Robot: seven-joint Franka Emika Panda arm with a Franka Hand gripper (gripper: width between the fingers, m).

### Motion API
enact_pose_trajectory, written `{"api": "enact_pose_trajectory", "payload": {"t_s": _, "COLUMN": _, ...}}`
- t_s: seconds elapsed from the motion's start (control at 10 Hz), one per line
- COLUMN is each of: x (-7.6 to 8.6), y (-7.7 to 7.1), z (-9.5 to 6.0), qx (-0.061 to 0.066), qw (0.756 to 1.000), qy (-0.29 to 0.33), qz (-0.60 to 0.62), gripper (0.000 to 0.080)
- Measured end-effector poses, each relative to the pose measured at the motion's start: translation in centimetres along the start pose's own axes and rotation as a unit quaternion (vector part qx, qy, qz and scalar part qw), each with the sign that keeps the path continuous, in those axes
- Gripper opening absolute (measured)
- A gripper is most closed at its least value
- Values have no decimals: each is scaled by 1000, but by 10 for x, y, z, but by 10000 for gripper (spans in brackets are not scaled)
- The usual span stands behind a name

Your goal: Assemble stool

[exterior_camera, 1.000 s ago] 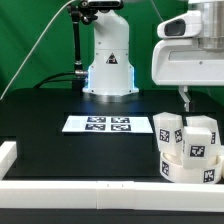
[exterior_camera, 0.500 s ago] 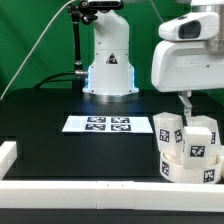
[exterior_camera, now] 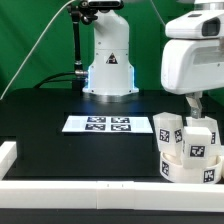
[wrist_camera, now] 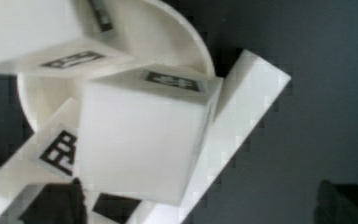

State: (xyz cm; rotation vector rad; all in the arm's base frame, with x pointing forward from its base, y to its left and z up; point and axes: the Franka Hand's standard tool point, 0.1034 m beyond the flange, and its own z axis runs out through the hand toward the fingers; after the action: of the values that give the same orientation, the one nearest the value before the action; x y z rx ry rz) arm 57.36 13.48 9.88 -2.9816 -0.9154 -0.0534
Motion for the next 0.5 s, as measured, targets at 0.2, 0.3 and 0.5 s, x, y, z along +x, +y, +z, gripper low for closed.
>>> {"api": "enact_pose_trajectory", "payload": {"t_s": 0.2, "x": 0, "y": -1, "z": 2, "qx": -10, "qw": 996, "qy": 4, "qz": -92, "gripper": 648}}
{"api": "enact_pose_trajectory", "payload": {"t_s": 0.3, "x": 0, "y": -1, "z": 2, "qx": -17, "qw": 988, "qy": -1, "qz": -155, "gripper": 648}}
{"api": "enact_pose_trajectory", "payload": {"t_s": 0.5, "x": 3, "y": 0, "z": 1, "qx": -23, "qw": 973, "qy": 3, "qz": -228, "gripper": 648}}
